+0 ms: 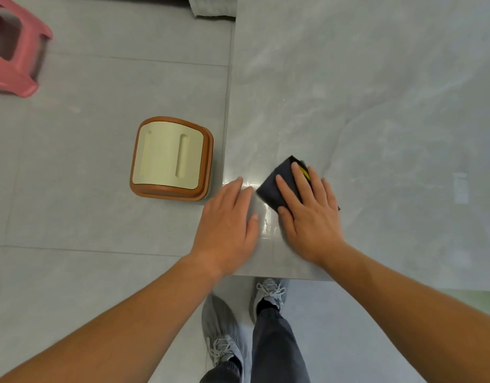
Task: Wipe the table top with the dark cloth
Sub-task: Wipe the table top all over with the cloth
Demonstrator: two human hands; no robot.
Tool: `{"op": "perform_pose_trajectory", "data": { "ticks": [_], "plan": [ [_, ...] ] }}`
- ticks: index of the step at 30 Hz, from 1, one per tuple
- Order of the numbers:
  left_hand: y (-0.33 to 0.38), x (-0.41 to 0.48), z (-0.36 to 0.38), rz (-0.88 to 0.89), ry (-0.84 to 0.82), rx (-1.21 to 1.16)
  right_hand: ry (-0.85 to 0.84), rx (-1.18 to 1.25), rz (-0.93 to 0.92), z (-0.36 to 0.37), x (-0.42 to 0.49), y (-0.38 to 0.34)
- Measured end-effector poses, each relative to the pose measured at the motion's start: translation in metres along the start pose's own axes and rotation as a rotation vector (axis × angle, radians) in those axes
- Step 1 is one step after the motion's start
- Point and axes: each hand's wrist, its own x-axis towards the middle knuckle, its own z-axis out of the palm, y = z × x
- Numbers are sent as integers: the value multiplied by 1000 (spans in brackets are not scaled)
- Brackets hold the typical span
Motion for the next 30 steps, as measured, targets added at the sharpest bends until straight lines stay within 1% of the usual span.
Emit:
{"op": "perform_pose_trajectory", "data": {
  "ticks": [2,4,6,7,9,13,15,17,21,23,24,26,28,30],
  "plan": [
    [3,9,-6,0,4,14,-2,-4,-11,-10,30,19],
    [5,21,-13,3,-3,37,12,30,98,-26,74,36],
    [7,39,-20,-29,-16,41,18,84,231,-41,117,47],
    [8,50,-23,-56,-10,42,20,95,263,-45,132,48],
    [13,73,-31,-98,19,39,27,56,237,-43,137,47],
    [29,114,-47,-103,24,11,0,-18,-10,-37,110,60],
    [32,128,-53,-115,20,21,-37,-35,-91,-41,116,75],
    [32,139,-57,-119,15,34,-37,-24,-55,-50,141,87],
    [28,158,-62,-108,-6,55,19,77,202,-71,216,92],
    [25,170,-64,-99,-2,73,25,85,245,-72,231,86],
    [23,178,-65,-92,-1,88,27,70,229,-71,230,84],
    [19,195,-67,-77,-2,112,20,21,133,-68,220,85],
    [15,209,-69,-64,14,142,-21,-7,45,-69,214,93],
    [14,217,-70,-52,48,176,-34,-14,39,-75,228,102]
  ]
}}
